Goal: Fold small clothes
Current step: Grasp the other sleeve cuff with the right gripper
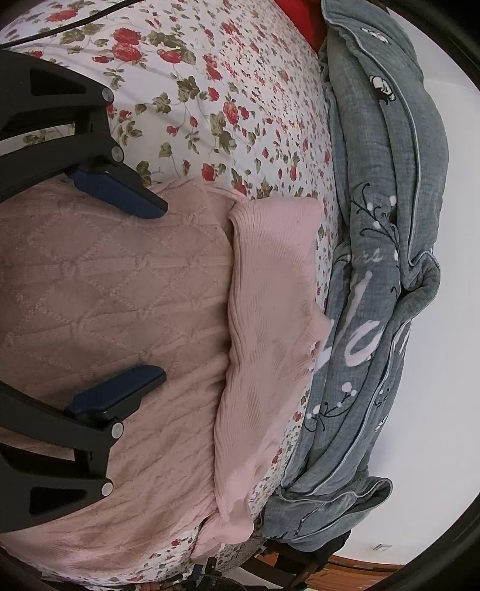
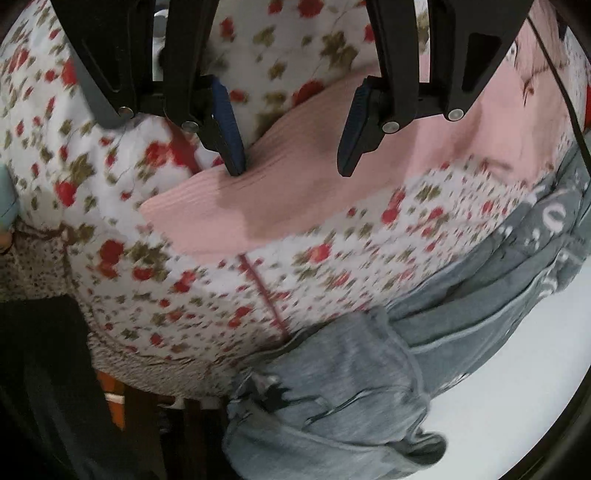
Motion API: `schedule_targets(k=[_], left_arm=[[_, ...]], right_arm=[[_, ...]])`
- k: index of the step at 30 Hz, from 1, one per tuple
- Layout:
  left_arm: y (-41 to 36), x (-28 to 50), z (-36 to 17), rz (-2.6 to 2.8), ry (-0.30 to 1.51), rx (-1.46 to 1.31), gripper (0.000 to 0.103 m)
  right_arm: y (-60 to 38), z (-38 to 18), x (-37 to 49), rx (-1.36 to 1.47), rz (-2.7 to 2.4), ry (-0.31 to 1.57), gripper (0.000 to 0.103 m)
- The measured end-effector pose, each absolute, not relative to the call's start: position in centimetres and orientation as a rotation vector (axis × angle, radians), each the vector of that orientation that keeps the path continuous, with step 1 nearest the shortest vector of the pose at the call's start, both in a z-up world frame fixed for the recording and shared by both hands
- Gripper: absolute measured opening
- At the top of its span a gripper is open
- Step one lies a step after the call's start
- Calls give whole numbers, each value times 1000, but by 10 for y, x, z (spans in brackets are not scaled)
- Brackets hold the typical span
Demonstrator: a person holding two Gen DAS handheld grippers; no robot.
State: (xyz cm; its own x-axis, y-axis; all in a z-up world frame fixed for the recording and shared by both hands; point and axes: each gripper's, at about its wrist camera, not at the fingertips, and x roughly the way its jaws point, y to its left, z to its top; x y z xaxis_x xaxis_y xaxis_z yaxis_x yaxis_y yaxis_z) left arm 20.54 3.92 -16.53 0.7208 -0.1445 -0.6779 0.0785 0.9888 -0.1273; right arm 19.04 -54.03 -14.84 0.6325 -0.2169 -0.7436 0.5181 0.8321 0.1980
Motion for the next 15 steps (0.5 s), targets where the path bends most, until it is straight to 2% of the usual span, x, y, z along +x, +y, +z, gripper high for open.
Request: schedule_targets(k=[2,3,4,5,6,15], left_arm=[[39,206,-165,-124,757,-91,81],[39,205,-165,-124,757,-92,81],[39,206,-165,-125,757,-94,81],[38,205,-165,-126,757,-95,81],[38,205,-165,-126,757,-95,81],[43,197,-156,-166,743,-139,81]], right_arm=[[-550,-144,191,419,-465,758,51],[-554,-142,191,417,-481,743,43],[-558,-138,192,408,-486,715,32],[-559,-135,193,396,-461,698,4],[-558,-130,196,372,-430,695,1],[-508,-57,174,202,-477,554,1]])
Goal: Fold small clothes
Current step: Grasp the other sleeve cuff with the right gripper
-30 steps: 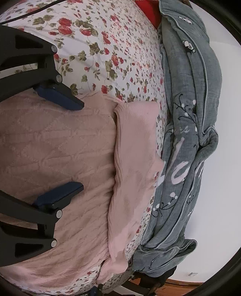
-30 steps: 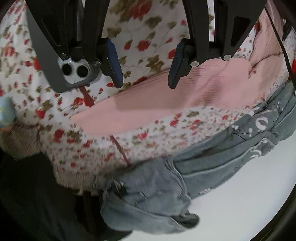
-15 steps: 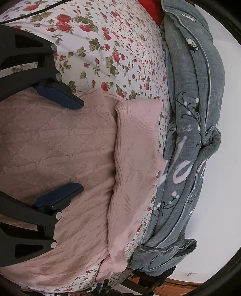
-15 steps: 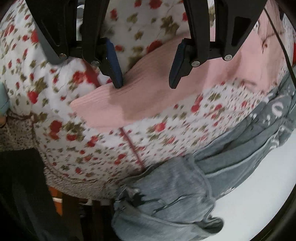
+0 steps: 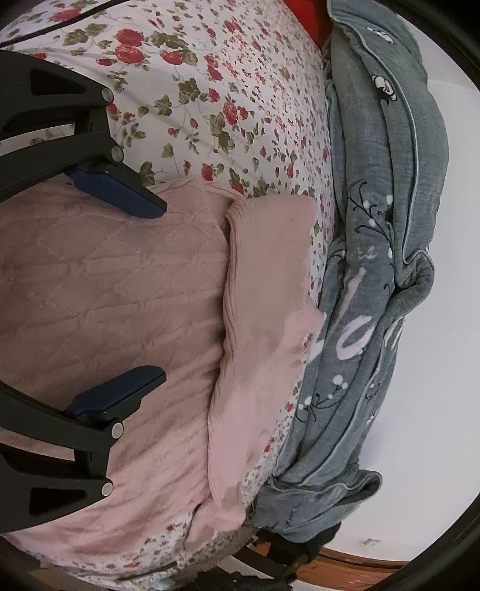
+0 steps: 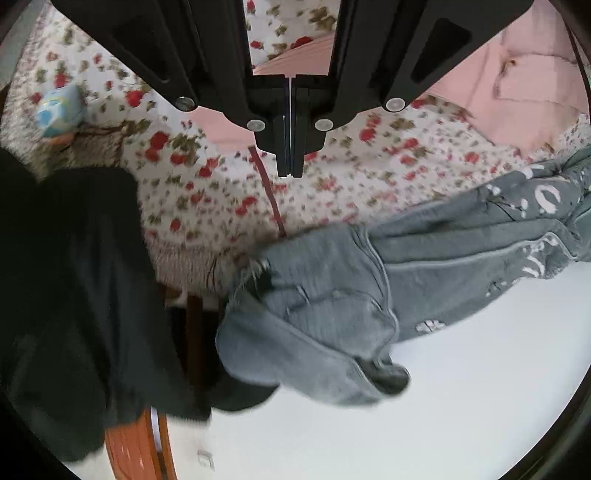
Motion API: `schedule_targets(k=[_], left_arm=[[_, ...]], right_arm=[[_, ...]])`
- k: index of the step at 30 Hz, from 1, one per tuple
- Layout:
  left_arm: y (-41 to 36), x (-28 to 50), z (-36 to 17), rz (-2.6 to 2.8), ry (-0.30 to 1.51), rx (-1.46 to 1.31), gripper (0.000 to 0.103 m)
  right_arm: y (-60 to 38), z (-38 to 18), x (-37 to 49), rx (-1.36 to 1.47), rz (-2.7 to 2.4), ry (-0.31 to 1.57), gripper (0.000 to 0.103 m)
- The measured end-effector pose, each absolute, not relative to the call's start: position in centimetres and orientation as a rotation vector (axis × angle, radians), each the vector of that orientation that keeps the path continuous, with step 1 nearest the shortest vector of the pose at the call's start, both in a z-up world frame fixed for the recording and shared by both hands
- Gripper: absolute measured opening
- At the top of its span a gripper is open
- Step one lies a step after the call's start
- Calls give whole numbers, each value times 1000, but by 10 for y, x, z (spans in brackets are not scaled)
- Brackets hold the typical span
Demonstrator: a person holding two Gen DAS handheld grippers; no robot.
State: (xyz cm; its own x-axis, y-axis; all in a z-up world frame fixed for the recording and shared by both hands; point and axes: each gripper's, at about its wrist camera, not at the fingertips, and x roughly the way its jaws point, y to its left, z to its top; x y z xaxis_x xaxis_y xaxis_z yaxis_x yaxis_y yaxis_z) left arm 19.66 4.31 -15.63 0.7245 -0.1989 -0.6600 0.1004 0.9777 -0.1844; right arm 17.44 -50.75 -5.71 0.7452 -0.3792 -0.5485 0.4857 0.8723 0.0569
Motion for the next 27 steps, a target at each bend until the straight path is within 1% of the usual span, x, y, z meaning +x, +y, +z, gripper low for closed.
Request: schedule_targets(k=[1,2,3,4,5,6,11,17,20,24,27], left_arm=[[44,196,-155,-177,741,-154,81],[45,195,-154,-187,739,-164,81],[45,194,-153,-192,739,-168,81],[45,194,-153,-196,739,-167,81],[45,193,-153,-198,738,-165,81],[44,193,-152,-200,736,-160,81],[43,193,-151,-181,725,-152,81],[55,188,-137,-103,623,-177,81],[58,189,-136,-91,610,-184,81],[59,195,-138,-99,630,-195,81],[56,198,-141,-93,639,-181,81]], right_arm=[[-503,-53,170,199,-470,564,1],[-502,-53,168,210,-457,580,8],[-502,-55,166,227,-445,598,25],[-503,-60,162,244,-438,612,36],[-505,-67,156,260,-441,616,53],[-507,-74,152,275,-449,616,56],[-516,-118,150,417,-377,677,56],[-515,-155,178,393,-426,813,55],[-518,-156,176,416,-426,795,54],[-530,-157,189,425,-448,813,54],[-551,-158,197,503,-462,804,53]])
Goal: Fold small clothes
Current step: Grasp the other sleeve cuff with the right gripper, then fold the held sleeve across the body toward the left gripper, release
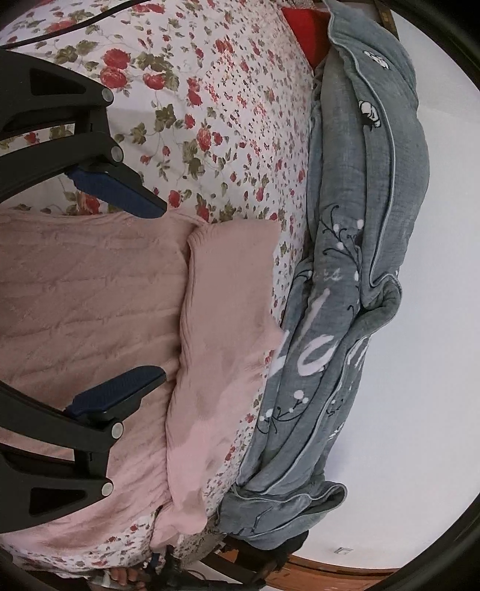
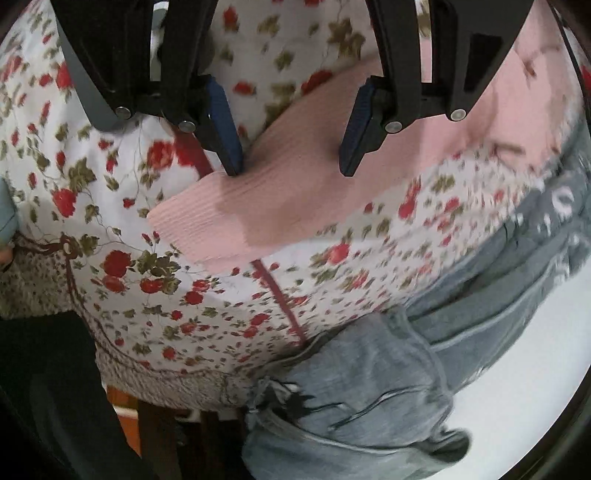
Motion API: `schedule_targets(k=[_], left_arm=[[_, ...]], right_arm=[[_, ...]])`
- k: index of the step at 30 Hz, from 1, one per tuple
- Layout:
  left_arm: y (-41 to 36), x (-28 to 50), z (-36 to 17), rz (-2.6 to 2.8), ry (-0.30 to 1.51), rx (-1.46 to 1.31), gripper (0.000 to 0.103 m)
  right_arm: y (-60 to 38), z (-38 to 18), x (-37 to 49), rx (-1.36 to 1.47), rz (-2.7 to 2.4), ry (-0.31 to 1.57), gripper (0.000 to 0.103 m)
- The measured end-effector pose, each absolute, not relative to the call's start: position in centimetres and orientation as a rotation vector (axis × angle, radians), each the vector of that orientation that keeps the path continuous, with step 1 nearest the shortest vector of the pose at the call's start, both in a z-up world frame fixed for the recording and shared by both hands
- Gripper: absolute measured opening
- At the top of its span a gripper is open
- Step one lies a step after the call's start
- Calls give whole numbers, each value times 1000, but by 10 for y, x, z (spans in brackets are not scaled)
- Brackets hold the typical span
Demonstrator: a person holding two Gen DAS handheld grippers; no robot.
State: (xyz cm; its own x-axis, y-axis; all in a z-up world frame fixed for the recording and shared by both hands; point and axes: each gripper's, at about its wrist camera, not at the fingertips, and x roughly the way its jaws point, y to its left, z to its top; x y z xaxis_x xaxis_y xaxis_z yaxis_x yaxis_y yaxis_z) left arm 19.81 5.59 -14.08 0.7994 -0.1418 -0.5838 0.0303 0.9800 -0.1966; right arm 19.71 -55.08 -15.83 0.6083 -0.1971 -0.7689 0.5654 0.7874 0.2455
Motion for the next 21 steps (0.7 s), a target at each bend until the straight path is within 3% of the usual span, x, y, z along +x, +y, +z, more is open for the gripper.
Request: schedule_targets(k=[2,5,11,21], left_arm=[[55,200,-143,-90,649,-178,81],[54,201,-144,-89,653,-176,81],[55,201,-140,-98,643,-187,81],[86,191,-123,-85,605,-270,81]], right_arm=[[-559,-158,201,517,-455,805,50],[-566,-158,205,507,-444,801,12],[-556,-139,201,432,-454,716,11],[-466,-37,195,253,-409,543,10]])
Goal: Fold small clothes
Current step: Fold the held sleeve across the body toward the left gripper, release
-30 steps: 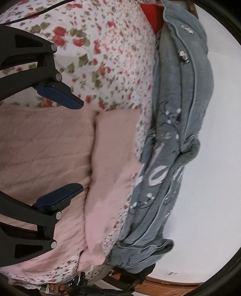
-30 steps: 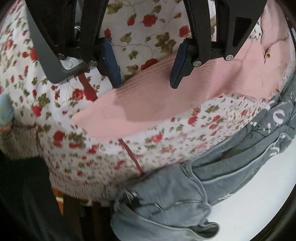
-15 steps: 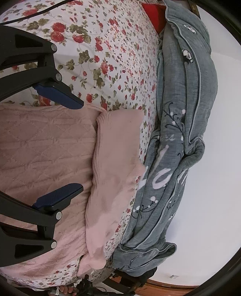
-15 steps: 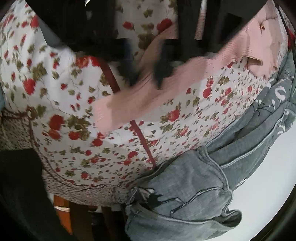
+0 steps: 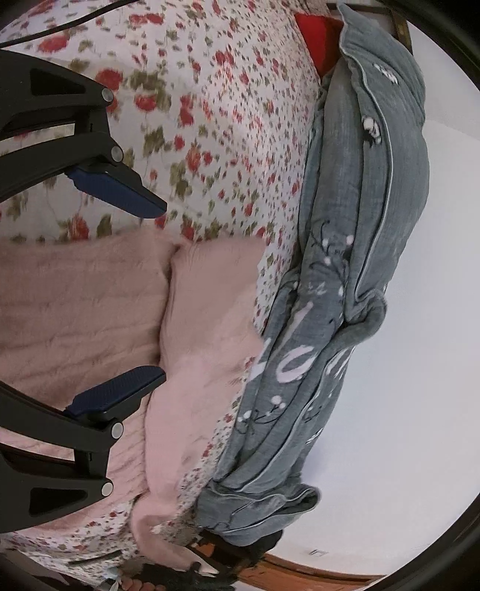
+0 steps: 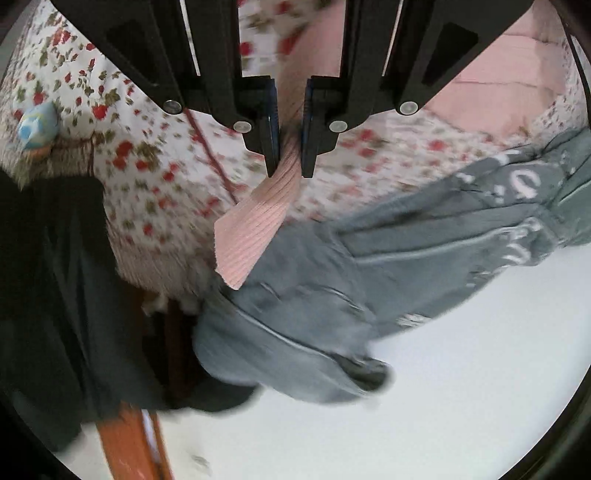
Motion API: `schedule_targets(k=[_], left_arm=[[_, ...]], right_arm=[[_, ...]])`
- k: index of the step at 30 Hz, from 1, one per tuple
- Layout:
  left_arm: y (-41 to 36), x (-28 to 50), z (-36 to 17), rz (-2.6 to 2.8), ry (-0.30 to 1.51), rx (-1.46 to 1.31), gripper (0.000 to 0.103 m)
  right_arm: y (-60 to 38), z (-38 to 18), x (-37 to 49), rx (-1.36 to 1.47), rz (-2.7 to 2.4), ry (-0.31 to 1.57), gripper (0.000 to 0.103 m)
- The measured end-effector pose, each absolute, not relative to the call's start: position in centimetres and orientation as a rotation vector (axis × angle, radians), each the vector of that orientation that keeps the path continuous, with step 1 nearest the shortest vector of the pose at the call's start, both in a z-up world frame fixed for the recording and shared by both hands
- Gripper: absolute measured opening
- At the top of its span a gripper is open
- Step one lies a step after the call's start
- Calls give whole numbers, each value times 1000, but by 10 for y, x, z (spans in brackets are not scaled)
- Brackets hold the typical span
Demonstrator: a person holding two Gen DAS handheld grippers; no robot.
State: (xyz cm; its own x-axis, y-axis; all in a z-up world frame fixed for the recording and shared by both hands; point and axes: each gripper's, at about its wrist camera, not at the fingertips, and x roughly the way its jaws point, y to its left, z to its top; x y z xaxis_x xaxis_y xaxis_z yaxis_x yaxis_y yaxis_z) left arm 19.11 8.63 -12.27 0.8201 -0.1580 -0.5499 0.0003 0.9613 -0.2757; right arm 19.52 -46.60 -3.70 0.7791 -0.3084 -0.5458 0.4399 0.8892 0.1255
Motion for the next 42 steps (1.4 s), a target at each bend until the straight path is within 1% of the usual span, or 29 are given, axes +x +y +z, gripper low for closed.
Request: schedule_targets(k=[7,11,15,19,21,22,23,25,27,28,32,37,39,42], left_arm=[[129,177,-119,-100,619,-348,81],[151,170,-128,-69,659,-345,81],[175,164,-134,-29,672,-354,81],[196,164,-142,-11,699,-379,81],[200,166,-146,-11,719,-391,81],[202,167,-146,-12,723,-398,81],[202,167,-146,-16,723,-402,81],[199,170,-145,-24,723,-399,81],[192,174,-145,-37,725,-379,81],[188,177,-145,-43,729,-366,81],[163,184,-143,-82,735,-295,81],[138,195,-126,-185,682,-228,81],[132,207,-120,-216,664,-225,81],[116,245,-113,-232,693,-170,78]], right_arm=[[-317,14,215,56,-252,482,10],[-230,15,239,21,-121,494,10],[-145,-11,268,6,30,568,10],[-64,-69,289,-2,203,707,11],[-38,-97,294,-7,286,788,15],[-26,-111,296,-6,326,840,15],[-22,-118,295,4,345,855,15],[-27,-118,287,41,386,832,21],[-42,-109,276,58,381,791,35],[-55,-103,267,67,374,763,37],[-102,-90,244,47,272,741,38],[-169,-100,215,-16,120,710,39],[-190,-105,211,-24,92,713,39],[-211,-113,212,-4,104,712,39]])
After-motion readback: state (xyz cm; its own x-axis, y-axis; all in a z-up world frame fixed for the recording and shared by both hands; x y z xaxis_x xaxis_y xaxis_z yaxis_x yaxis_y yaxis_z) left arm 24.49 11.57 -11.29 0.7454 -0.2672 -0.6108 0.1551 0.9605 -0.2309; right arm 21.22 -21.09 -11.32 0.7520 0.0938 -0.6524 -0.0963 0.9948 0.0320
